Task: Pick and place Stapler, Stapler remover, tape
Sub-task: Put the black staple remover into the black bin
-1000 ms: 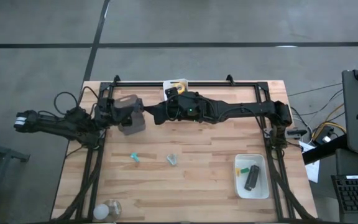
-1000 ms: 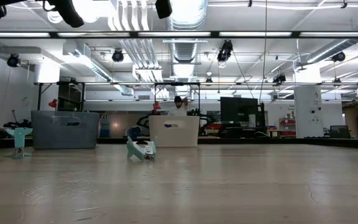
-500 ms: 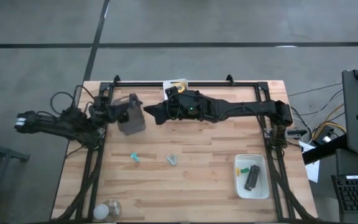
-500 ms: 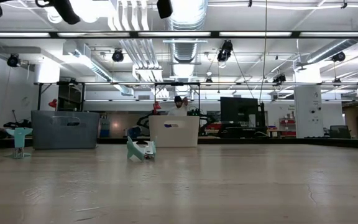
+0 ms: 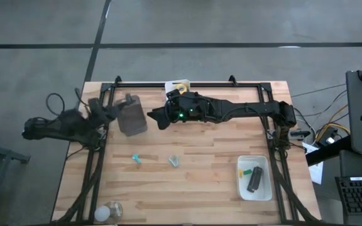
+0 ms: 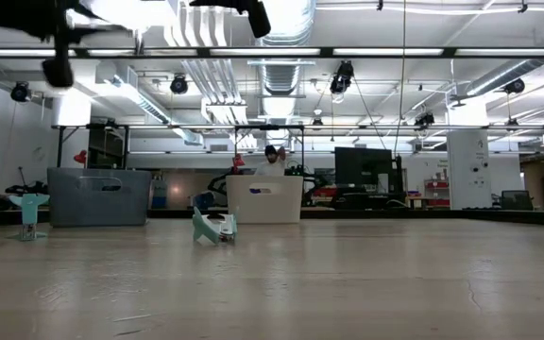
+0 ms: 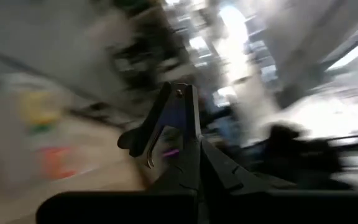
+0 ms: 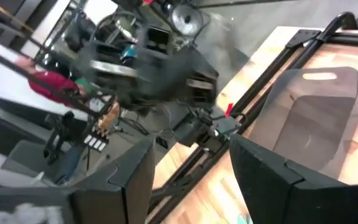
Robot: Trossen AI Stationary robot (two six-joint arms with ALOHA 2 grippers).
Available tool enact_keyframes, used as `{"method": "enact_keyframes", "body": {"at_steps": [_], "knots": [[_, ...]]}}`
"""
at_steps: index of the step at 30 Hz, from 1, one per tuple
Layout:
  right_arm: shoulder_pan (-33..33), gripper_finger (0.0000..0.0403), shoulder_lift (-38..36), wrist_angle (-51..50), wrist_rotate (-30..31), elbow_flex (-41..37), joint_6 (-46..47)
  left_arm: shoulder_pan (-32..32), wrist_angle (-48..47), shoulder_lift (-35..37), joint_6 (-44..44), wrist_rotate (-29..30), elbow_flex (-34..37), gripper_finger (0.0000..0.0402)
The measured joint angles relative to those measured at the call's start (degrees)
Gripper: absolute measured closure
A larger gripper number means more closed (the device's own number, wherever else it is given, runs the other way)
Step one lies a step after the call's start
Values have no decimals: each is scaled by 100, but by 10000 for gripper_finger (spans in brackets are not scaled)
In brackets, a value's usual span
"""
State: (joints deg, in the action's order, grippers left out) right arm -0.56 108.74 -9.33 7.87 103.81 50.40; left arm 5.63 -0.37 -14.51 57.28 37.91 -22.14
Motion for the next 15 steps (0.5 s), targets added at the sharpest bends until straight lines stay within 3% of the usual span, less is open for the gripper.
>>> {"method": "enact_keyframes", "body": {"at_steps": [9, 15], "knots": [[-39, 214, -26, -923, -222, 0, -664, 0, -3393, 312, 820, 1167, 1, 397], [-81, 216, -26, -1466, -515, 0, -1044, 0, -4066, 100, 1386, 1223, 232, 396]]}}
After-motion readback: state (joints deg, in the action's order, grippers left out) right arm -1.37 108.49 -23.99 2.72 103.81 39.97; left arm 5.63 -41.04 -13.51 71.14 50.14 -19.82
